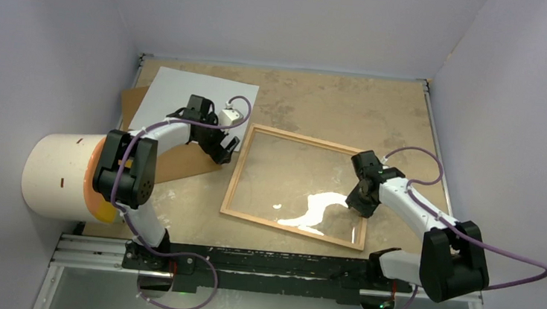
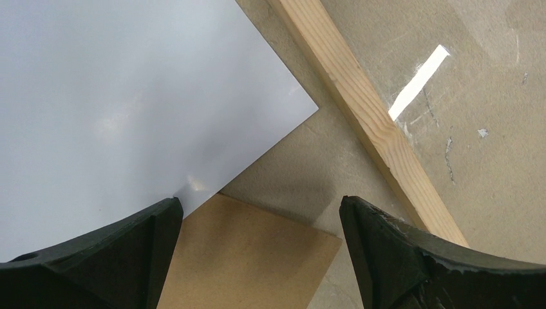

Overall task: Put the photo into the frame
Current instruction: Adjust the photo frame item on the photo frame.

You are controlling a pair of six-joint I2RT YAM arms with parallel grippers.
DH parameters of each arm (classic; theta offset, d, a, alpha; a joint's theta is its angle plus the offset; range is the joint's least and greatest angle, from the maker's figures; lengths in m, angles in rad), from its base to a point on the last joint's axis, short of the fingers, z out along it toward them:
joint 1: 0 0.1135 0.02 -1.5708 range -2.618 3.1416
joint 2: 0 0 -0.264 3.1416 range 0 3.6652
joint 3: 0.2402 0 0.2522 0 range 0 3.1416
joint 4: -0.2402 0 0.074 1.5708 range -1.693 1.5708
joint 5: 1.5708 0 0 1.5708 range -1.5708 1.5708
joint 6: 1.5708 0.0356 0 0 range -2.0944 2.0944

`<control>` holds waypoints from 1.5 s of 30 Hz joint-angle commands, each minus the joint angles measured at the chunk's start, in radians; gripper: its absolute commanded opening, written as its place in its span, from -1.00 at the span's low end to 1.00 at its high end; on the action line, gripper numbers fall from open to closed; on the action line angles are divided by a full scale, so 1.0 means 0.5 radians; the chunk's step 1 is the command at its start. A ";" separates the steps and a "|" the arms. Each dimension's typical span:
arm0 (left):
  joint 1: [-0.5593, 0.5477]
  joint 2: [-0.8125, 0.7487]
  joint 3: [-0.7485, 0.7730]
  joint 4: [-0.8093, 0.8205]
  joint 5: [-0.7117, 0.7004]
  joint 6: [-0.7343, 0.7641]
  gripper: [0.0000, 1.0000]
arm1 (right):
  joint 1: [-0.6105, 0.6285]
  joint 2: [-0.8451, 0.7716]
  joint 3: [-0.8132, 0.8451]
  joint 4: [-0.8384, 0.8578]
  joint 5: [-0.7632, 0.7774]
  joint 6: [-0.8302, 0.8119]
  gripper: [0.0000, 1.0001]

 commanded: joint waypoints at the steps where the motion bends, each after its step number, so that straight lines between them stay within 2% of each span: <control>1: 0.004 0.000 -0.083 -0.194 0.125 -0.007 1.00 | -0.005 0.052 -0.052 -0.019 0.091 0.090 -0.20; 12: 0.014 -0.002 -0.069 -0.212 0.149 -0.012 1.00 | -0.004 0.104 -0.041 0.097 -0.002 0.079 -0.28; 16: 0.014 -0.019 -0.047 -0.235 0.163 -0.019 1.00 | -0.010 0.204 -0.001 0.181 -0.189 -0.015 -0.28; 20: 0.011 -0.034 -0.039 -0.260 0.164 -0.016 1.00 | -0.013 0.135 0.130 0.209 -0.266 -0.087 -0.27; 26: 0.006 -0.049 -0.031 -0.276 0.169 -0.012 1.00 | -0.219 0.034 0.468 0.040 -0.292 -0.291 -0.05; 30: -0.007 -0.035 -0.036 -0.258 0.167 -0.024 1.00 | -0.414 0.014 0.435 0.078 -0.311 -0.382 0.04; 37: -0.032 -0.036 -0.064 -0.225 0.143 -0.039 1.00 | -0.428 0.221 0.419 0.190 -0.326 -0.434 0.03; 45: -0.042 -0.006 -0.080 -0.191 0.117 -0.036 1.00 | -0.429 0.300 0.371 0.244 -0.242 -0.419 -0.03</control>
